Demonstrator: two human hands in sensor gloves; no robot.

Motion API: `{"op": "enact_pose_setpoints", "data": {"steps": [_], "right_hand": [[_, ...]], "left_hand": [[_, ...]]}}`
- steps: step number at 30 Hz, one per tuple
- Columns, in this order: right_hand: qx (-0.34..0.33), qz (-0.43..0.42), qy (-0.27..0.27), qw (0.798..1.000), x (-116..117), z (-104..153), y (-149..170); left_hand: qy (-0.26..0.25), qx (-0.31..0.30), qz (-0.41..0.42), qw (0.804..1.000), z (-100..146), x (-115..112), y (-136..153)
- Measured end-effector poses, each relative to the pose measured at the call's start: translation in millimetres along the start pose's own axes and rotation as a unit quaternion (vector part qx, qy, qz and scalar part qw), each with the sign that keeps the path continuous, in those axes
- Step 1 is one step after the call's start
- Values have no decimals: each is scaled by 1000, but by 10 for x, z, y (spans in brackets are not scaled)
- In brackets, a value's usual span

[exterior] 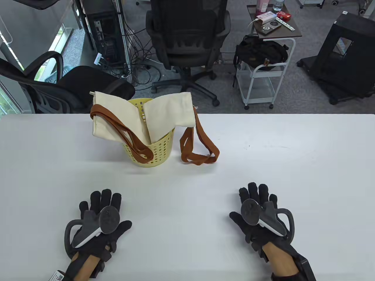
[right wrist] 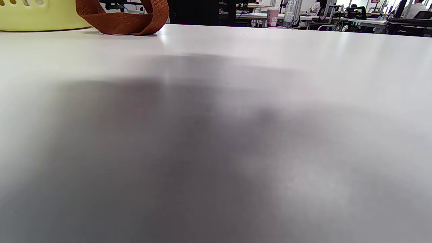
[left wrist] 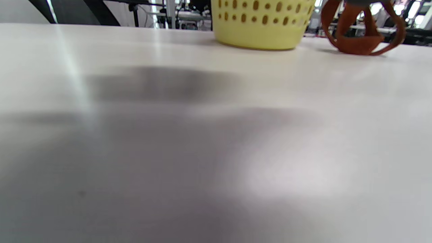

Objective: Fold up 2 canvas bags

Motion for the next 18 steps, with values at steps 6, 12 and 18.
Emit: {"op": "enact_pose_setpoints", "data": {"steps": [6,12,18], "right_hand": [[-3,1,4,1000,-12,9,-15],[-2,-4,1,1000,10,-1,-3],[-1,-6,-4,1000,21,-5,4]], "left_hand": [[-4,-1,-3,1000,21,11,-11],[-4,-5,-1,1000,31,20,-28],[-34,-16,2,999,94,121,-103]]}}
Point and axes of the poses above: the tracker on the back of each hand, its own y axis roughly to the little-finger side, its own z axis roughly from the fingertips to the wrist, x = y × z, the point moved 5 cm from there along -z, roughly from the wrist to the fingertips, and after that the axes turned 6 degrees about y, right-handed, at the moved point
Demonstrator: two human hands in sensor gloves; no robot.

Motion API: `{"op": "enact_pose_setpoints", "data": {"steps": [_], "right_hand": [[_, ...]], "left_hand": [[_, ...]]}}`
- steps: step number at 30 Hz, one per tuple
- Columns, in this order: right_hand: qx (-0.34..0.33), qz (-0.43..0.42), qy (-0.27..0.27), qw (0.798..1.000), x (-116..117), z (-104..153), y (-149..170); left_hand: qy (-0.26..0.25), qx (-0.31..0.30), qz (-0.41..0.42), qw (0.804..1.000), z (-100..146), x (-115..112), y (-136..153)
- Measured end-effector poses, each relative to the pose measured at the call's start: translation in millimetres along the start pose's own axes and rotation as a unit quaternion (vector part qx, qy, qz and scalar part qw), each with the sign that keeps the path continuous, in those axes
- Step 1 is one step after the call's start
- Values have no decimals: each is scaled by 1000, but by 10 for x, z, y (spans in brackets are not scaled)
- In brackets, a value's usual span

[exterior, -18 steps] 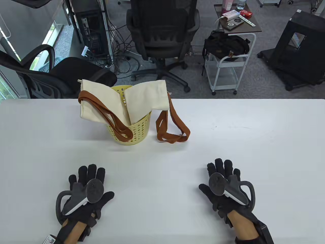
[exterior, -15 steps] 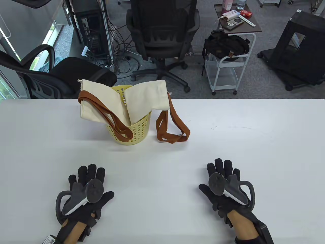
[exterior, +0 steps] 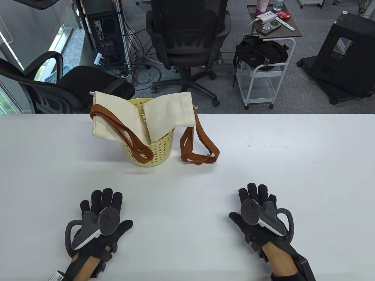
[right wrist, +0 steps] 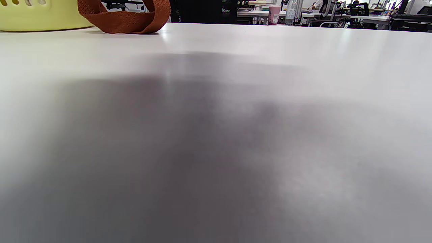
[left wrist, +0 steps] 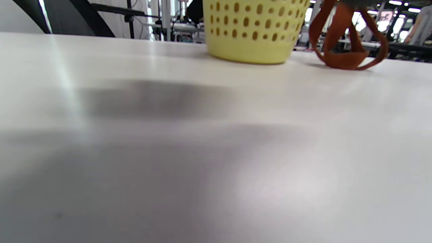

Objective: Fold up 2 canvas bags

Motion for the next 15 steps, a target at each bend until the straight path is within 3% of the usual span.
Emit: {"op": "enact_pose_setpoints", "data": {"steps": [5,11,15], "right_hand": [[3,-1,-7,1000,19,-7,7],[-5,0,-1,1000,-3,-4,-16],[-10,3,-3,1000,8,-15,-21]], "left_hand": [[-68,-11,-34,997,53,300,-272],[-132,-19,-52,990,56,976,-690],[-141,-9,-38,989,-36,1405,-919]]}}
Point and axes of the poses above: the tracker on the back of each hand, its own y axis roughly to the little-finger side, its own z axis roughly from the fingertips to the wrist, x = y × z, the point moved 5 cm from there along -z, roughly from the wrist to the fingertips, and after that the axes turned 6 degrees about y, right-handed, at the moved point
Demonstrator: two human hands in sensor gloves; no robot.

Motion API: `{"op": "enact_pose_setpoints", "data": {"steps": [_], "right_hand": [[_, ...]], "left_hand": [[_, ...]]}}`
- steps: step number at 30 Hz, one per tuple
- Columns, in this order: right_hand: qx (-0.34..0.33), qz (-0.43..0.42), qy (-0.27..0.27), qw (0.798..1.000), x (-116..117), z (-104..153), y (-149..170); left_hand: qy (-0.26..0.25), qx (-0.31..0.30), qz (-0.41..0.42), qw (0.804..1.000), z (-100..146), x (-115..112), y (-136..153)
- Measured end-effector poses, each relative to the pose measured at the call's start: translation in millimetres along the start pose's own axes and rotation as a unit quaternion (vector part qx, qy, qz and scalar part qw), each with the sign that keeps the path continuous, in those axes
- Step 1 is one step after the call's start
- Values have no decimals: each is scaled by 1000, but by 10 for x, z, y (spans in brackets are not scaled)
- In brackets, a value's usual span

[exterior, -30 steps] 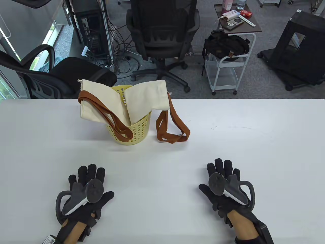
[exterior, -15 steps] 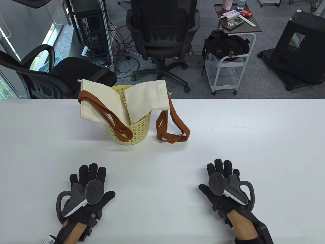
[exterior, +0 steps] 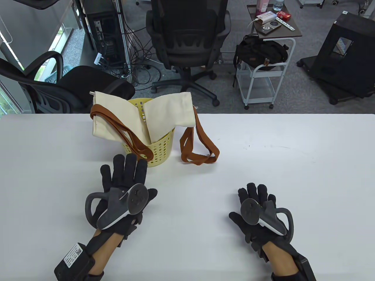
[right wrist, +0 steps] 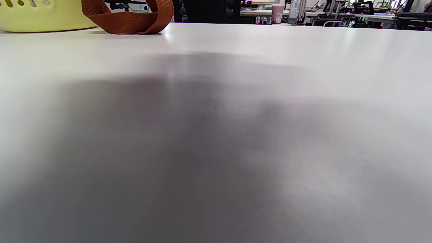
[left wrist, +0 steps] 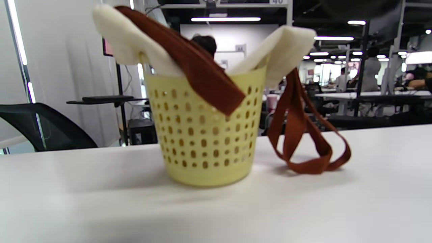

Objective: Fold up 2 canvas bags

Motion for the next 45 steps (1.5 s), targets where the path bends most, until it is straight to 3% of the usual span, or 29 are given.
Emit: {"op": "enact_pose_setpoints", "data": {"steps": [8,17,27,35,39,45], "right_hand": [[-18,-2,0,1000,-33,5,-41],[-21,6,-3,1000,-36,3,-78],[-20,5,-8,1000,-32,-20,-44],[-15,-6,-6,1000,-67,-19,0],[-15,-2,-6,1000,-66,-13,0],[-13,-1,-7,1000,-54,-8,15]], "left_hand": [[7,13,27,1000,-394,341,-185],[57,32,70,995,-1019,274,-186],[77,18,89,993,-1574,222,-501],[64,39,47,996,-1817,112,-652],[2,70,17,997,-1809,171,-648],[-43,90,69,993,-1777,234,-529]]}}
Point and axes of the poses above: the tracker on the back of each hand, its own y axis roughly to the little-finger side, its own z axis roughly from the fingertips to the wrist, x = y × z, the point moved 5 cm from there along -z, roughly from the wrist to the fingertips, and after that the axes turned 6 degrees about y, right-handed, at the moved point
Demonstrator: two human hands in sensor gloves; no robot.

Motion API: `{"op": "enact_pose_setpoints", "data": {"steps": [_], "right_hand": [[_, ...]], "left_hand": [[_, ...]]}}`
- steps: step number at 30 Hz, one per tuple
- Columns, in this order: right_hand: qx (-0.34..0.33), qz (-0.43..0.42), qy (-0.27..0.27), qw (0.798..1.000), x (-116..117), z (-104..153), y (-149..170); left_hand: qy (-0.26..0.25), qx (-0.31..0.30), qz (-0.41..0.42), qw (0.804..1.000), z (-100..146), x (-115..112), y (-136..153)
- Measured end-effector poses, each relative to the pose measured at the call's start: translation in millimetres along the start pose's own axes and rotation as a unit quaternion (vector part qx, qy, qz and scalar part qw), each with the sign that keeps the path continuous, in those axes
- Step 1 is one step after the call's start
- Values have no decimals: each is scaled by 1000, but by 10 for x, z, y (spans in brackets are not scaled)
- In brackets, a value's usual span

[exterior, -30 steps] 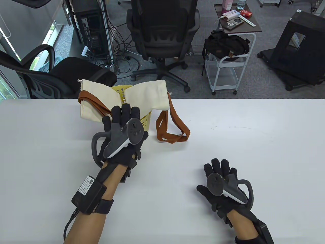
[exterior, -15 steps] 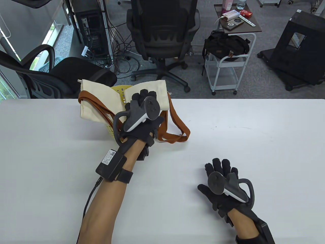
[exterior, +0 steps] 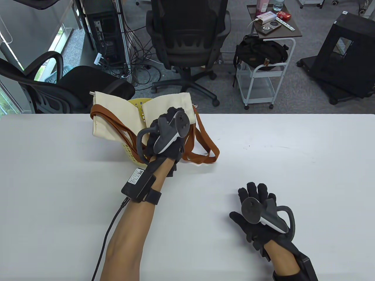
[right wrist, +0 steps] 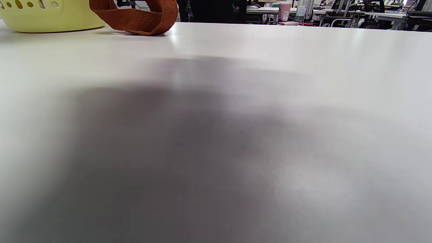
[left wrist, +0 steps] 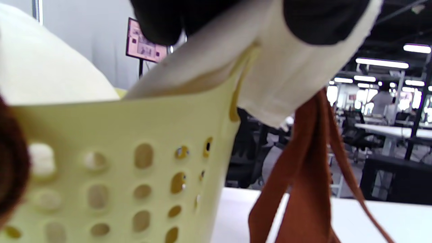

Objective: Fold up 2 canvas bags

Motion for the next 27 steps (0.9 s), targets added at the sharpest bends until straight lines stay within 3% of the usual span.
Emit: {"op": "enact_pose_setpoints", "data": {"steps": [5,8,12,18,27], "right_hand": [[0,-1,3,1000,-12,10,7],[-2,-5,7,1000,-26,19,4],[-3,-3,7,1000,-23,20,-3],[-3,-3,6,1000,-27,18,-3],[-11,-4,12,1000,-53,38,-60]], "left_hand": [[-58,15,82,995,38,159,266],[-74,21,182,980,94,251,497],[-121,24,249,961,216,381,761],[-149,-1,382,912,461,621,1048],[-201,-83,481,849,999,1203,1163]]}}
Point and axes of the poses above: the tracker on the back of each hand, its own y axis roughly to the little-finger side, its own z axis roughly from the fingertips to the wrist, x = y × z, the point moved 5 cm from there along -z, roughly from the wrist to the fingertips, and after that the axes turned 6 degrees about y, right-handed, at the moved point
